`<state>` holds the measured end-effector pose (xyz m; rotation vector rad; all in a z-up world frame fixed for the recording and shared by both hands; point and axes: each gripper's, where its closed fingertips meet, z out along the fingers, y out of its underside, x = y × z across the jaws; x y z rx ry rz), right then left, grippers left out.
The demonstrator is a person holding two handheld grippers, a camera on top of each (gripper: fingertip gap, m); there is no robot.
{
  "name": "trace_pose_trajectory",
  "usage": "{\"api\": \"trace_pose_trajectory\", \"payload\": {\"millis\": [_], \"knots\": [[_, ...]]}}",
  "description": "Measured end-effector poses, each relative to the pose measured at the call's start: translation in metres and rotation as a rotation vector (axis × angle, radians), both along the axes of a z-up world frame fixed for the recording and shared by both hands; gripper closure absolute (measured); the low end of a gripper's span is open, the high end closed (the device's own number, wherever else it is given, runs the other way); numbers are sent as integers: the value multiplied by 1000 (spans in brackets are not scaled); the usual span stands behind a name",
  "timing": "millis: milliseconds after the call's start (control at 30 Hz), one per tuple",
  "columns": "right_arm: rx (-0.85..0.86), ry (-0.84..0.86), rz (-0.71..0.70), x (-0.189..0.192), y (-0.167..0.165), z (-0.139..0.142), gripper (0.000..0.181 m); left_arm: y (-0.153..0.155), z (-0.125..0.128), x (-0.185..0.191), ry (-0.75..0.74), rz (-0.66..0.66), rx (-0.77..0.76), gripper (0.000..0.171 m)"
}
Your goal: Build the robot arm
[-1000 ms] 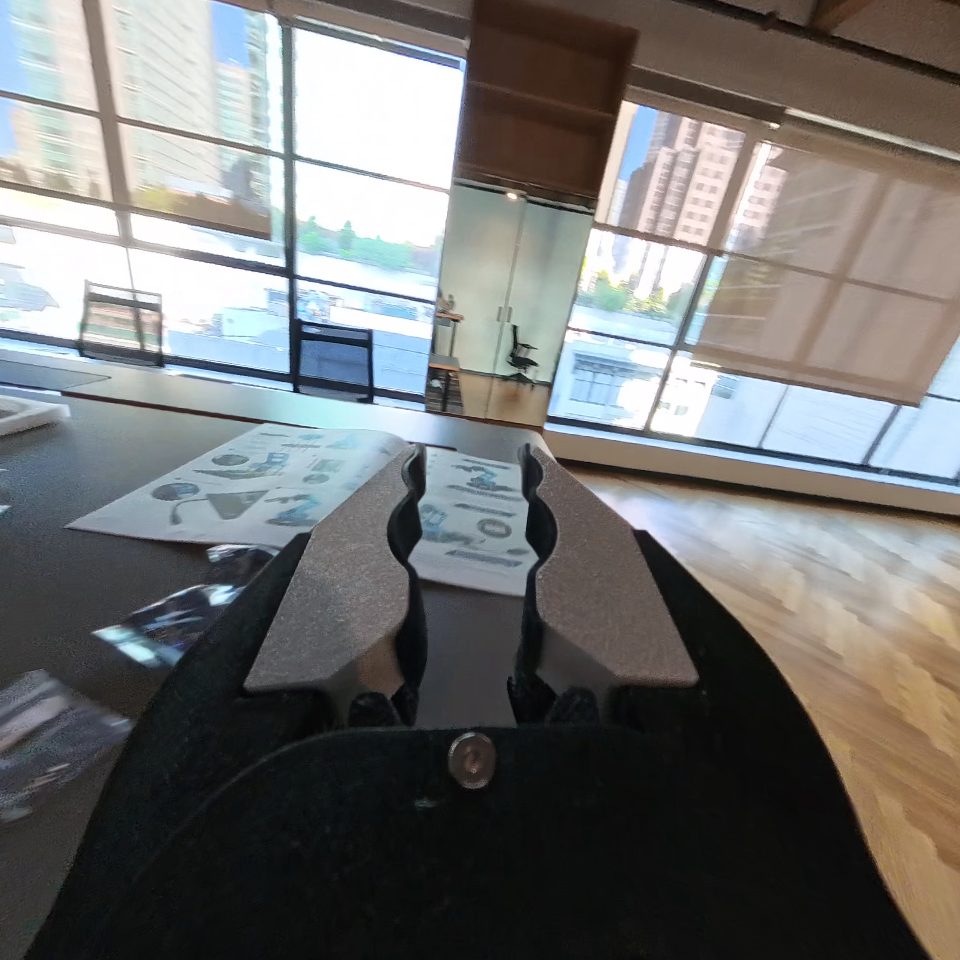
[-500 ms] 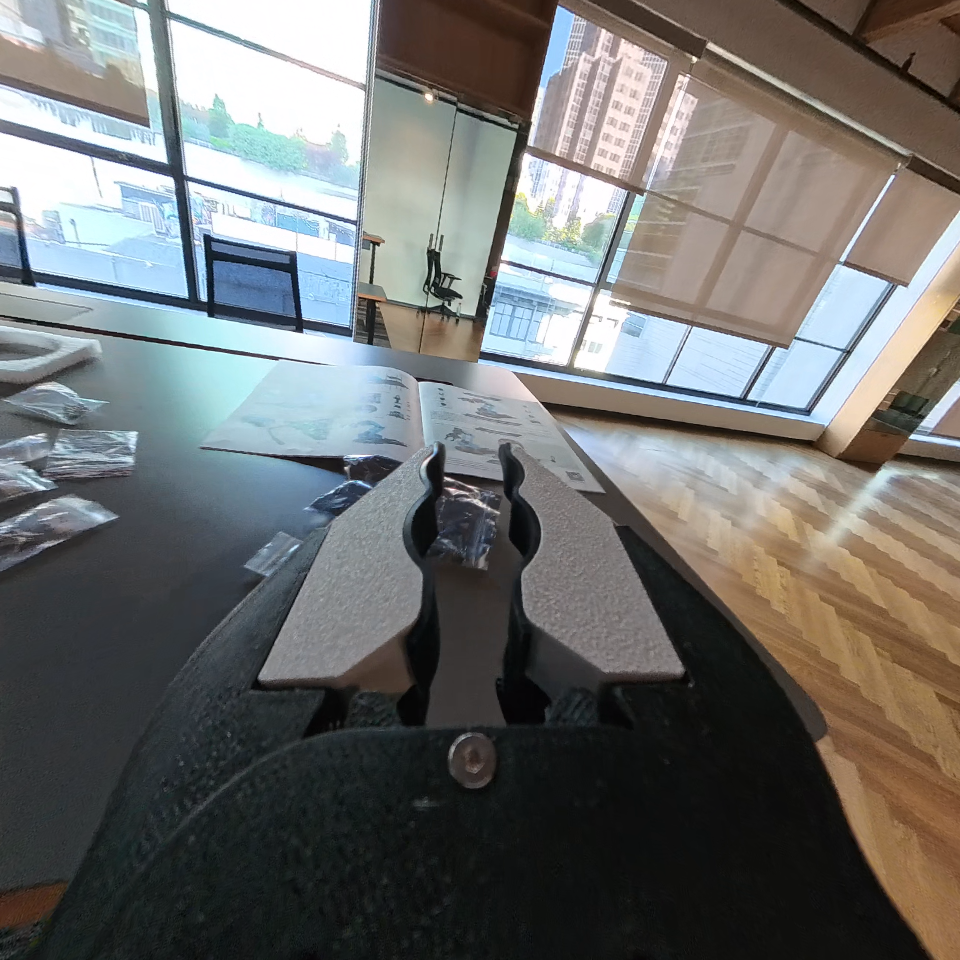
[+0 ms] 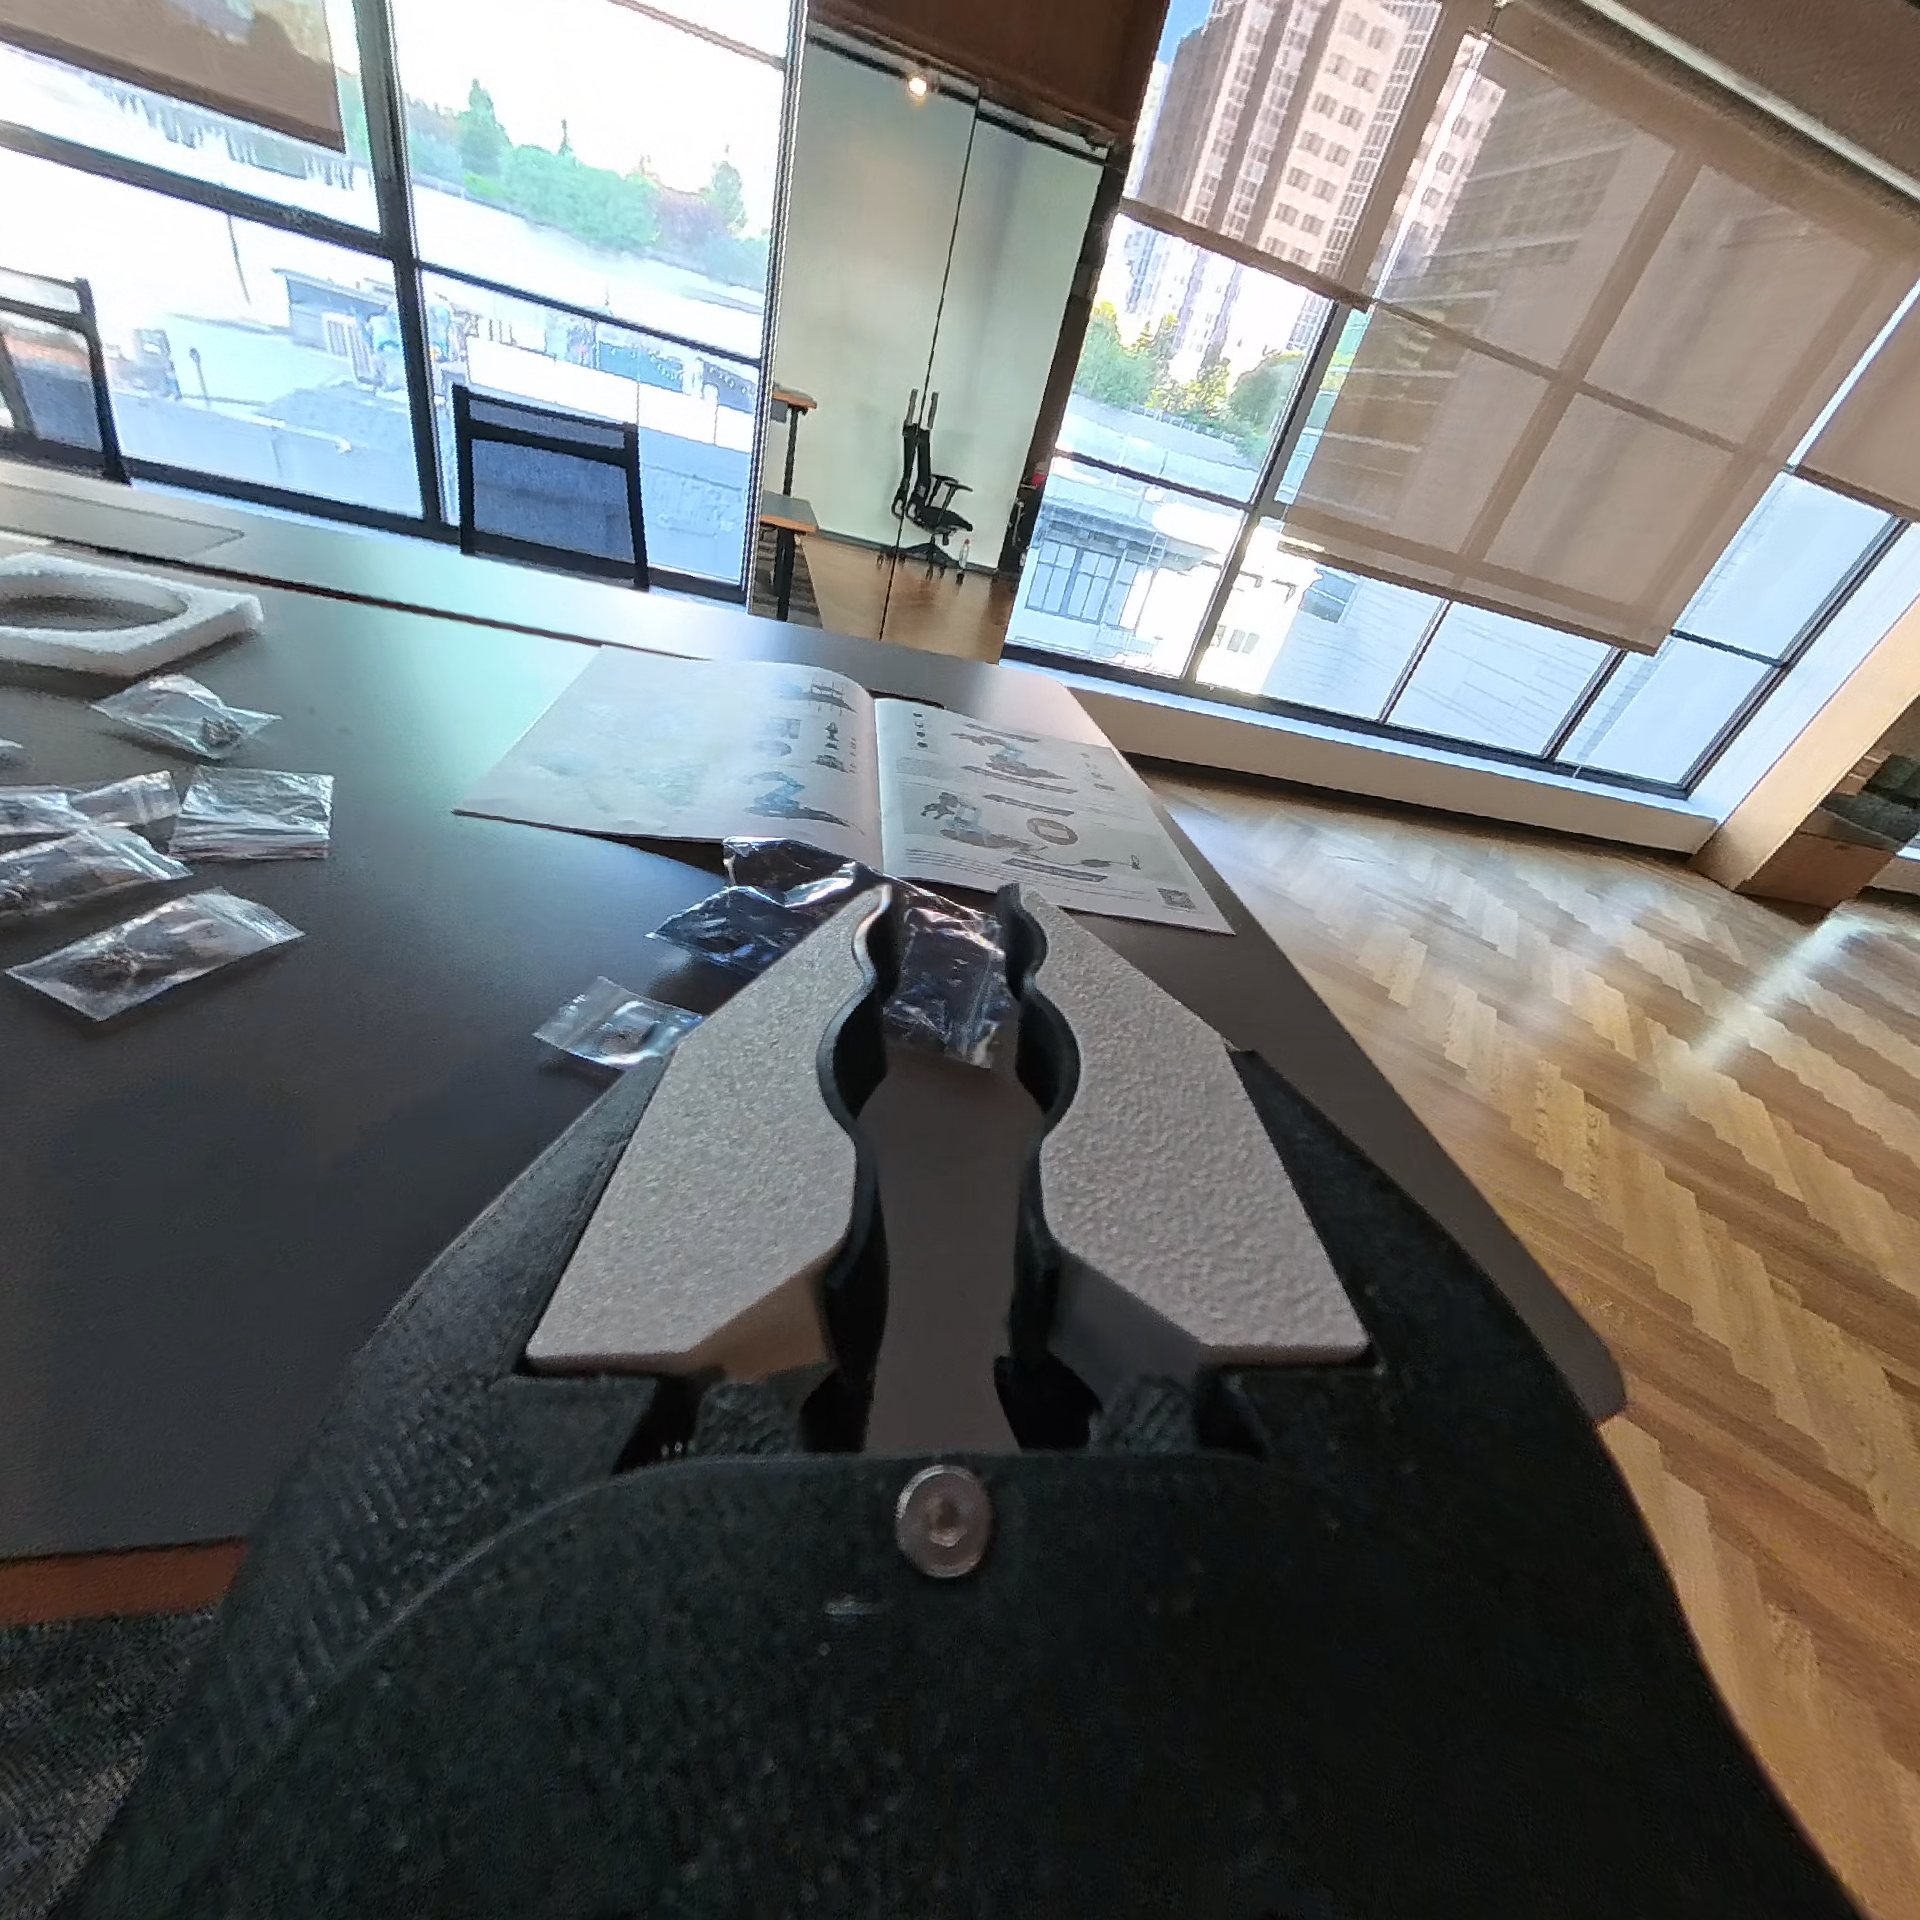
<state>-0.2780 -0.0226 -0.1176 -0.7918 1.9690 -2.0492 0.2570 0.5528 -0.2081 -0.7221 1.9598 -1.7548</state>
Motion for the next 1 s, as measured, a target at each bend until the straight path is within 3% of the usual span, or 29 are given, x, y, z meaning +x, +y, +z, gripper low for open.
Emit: {"api": "trace_pose_trajectory", "payload": {"millis": [133, 333, 500, 600, 700, 767, 867, 1000], "knots": [[-14, 40, 24, -13, -12, 7, 165, -19, 5, -19, 0, 22, 0, 113], [4, 101, 224, -3, -37, -1, 165, -49, 12, -77, -18, 64, 26, 117], [-45, 103, 500, 10, -62, -9, 165, -79, 24, -162, -37, 154, 4, 120], [-81, 118, 672, 10, -93, -19, 174, -94, 23, -225, -25, 312, -51, 119], [-145, 67, 708, 0, -142, -18, 177, -118, 9, -278, 13, 447, -76, 117], [-71, 30, 730, -2, -161, -22, 176, -146, 12, -308, 48, 430, -89, 116], [-63, 23, 801, 5, -165, -31, 181, -172, 29, -341, 44, 390, -23, 115], [-109, 3, 874, 13, -153, -27, 181, -172, 36, -367, 57, 406, -4, 119]]}}
